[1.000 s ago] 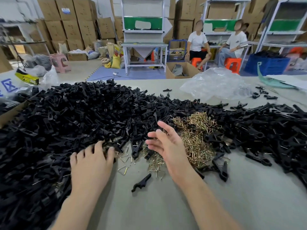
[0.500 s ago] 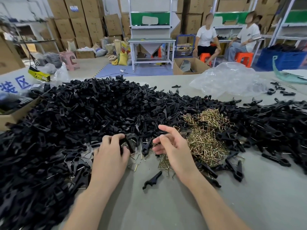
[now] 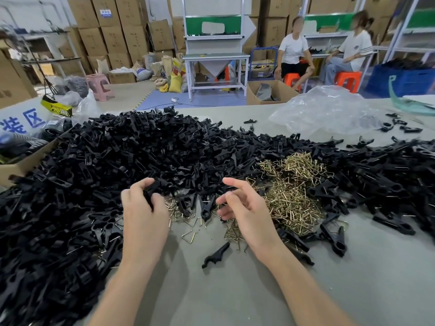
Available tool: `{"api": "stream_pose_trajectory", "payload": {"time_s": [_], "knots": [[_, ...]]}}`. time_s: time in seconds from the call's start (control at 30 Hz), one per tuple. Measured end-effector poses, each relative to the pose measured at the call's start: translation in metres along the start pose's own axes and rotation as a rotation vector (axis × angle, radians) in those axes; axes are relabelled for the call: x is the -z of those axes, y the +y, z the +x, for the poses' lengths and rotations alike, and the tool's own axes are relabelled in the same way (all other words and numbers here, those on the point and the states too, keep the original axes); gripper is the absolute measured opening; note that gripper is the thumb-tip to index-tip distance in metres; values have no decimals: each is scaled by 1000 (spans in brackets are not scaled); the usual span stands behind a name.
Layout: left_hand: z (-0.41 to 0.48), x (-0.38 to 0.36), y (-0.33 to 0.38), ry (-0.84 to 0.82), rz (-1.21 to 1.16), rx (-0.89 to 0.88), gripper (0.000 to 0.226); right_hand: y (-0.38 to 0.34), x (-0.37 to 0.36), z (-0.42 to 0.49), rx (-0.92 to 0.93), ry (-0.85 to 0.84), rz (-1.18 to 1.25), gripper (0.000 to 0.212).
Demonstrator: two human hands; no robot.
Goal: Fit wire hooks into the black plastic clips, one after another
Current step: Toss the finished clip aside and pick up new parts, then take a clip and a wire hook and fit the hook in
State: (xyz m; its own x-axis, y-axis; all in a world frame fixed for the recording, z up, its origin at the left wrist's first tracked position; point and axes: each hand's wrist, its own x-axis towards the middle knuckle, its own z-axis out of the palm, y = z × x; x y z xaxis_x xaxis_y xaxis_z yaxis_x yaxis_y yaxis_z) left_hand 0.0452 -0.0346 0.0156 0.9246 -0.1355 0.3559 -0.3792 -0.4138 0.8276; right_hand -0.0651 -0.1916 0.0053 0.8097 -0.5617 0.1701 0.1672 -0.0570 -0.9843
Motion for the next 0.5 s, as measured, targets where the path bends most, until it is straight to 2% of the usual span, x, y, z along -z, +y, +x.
{"api": "stream_pose_trajectory", "payload": {"time_s": [0.1,0.2,0.23,0.3,0.37,0.43,0.5], "knots": [[1,5,3,66,5,47,37,1,0,0,4,-5,-14,31],[1,8,5,186,139,-101,35,2,0,0,4,-7,-21,31],[-1,6,7,174,137,-176,34,2,-1,0,3,-8,-21,31],[-10,-1,12,41,134,-296,32,2,-1,1,3,-11,-22,31],[-17,-13,9,-112,274,-344,31,2,-1,1,8,-11,-24,31],[-23,-21,3,-205,498,-302,32,2,0,0,9,-11,-21,32],[-22,-21,0,-286,597,-240,33,1,0,1,11,-9,-26,32]]}}
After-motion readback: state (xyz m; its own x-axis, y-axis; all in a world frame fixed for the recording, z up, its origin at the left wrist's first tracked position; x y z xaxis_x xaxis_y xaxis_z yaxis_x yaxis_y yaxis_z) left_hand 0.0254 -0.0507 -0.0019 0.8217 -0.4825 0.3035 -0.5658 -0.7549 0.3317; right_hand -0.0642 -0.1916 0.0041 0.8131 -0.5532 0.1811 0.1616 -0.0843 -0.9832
